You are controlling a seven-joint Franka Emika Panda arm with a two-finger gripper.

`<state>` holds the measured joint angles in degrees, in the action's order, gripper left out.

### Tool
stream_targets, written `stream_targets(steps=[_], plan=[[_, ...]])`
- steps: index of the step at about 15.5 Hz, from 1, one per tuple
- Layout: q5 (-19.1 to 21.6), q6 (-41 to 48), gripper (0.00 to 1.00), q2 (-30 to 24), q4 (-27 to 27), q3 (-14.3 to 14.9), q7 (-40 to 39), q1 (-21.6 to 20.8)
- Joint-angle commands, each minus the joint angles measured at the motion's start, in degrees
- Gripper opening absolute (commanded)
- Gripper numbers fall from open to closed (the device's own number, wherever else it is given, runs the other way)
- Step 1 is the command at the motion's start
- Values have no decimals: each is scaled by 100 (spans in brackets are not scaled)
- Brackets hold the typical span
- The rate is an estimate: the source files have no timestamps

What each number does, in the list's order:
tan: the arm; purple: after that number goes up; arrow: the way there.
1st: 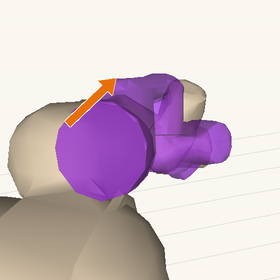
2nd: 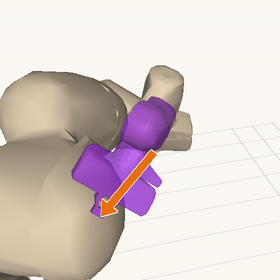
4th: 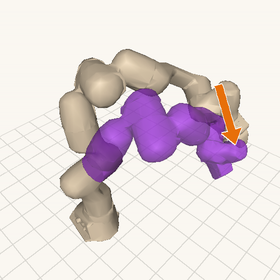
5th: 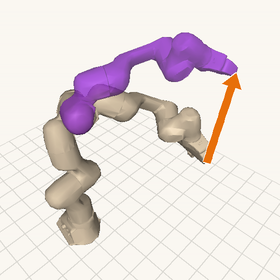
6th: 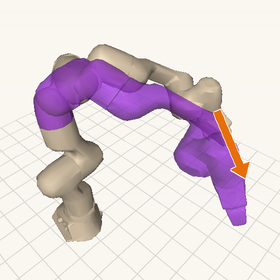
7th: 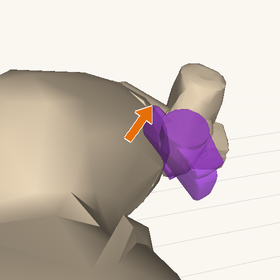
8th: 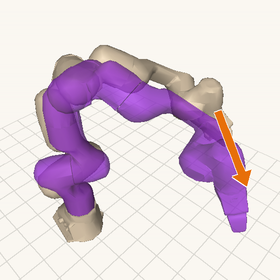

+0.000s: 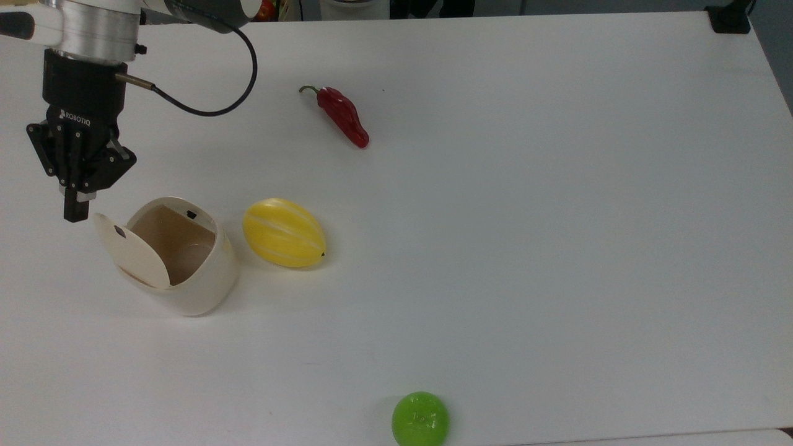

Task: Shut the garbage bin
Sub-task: 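Move the gripper over to the open lid of the cream bin, then push the raised lid down with the gripper fingers onto the bin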

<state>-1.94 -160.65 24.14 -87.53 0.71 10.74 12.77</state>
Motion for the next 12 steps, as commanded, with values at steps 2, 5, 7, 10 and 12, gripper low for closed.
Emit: stream_targets(steps=[2,5,7,10,12], plan=[[106,-115,0,161,87,-1,121,-38],[141,-54,0,144,78,-1,112,-73],[124,182,0,126,60,-10,103,-108],[53,657,0,83,69,-53,60,-108],[44,938,0,56,61,-62,42,-117]])
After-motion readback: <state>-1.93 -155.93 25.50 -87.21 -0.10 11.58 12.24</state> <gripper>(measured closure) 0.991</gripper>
